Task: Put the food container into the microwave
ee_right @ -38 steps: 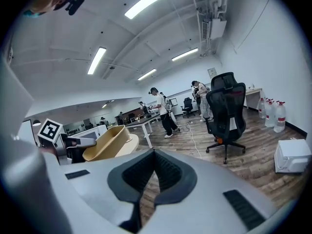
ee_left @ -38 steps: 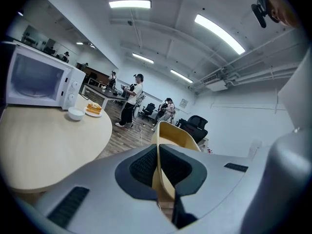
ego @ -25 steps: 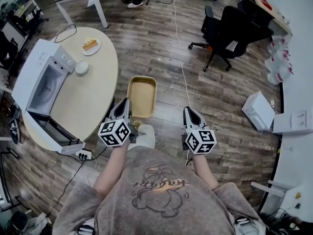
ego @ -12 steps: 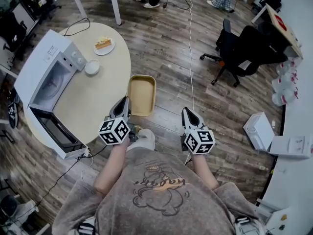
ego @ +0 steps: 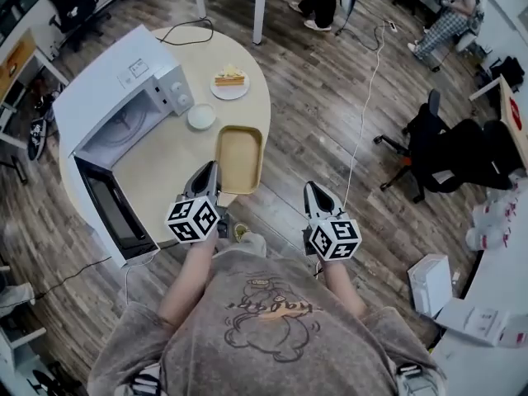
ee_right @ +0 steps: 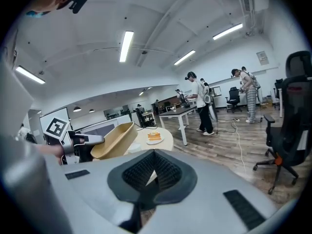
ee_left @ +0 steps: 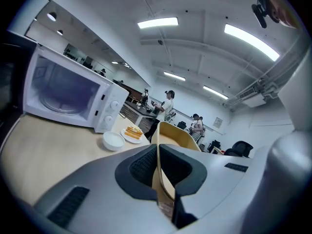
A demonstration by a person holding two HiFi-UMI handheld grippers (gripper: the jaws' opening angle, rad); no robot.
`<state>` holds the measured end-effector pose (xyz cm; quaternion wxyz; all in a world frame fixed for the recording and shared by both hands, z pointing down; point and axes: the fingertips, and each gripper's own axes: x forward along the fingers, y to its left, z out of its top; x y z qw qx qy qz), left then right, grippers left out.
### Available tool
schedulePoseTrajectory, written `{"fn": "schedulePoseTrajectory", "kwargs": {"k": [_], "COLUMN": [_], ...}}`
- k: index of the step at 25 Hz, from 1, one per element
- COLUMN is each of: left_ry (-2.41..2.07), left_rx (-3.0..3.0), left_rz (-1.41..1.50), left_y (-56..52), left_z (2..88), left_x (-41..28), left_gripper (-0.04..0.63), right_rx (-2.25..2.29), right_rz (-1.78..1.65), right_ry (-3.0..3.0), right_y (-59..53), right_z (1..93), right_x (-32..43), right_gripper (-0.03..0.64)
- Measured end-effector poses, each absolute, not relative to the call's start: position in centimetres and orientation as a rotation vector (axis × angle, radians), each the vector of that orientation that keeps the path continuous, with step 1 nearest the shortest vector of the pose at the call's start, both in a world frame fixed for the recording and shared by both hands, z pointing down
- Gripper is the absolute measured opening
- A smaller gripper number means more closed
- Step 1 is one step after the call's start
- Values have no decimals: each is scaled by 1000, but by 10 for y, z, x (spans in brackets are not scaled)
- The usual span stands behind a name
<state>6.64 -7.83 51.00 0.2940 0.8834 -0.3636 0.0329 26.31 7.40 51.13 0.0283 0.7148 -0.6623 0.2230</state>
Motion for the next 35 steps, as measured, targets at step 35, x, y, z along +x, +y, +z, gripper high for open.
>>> {"fn": "schedulePoseTrajectory", "kwargs": {"k": [35], "left_ry": [-1801], "left_rx": [1765], "left_rz": [-246], "left_y": [-157], "left_z": [511], "left_x": [-130], "left_gripper": [41], "right_rx": [1126], "right_rz": [572], "right_ry": [-2657], "right_y": [-199], "right_z": [504], "right_x": [94], "right_gripper": [3]}}
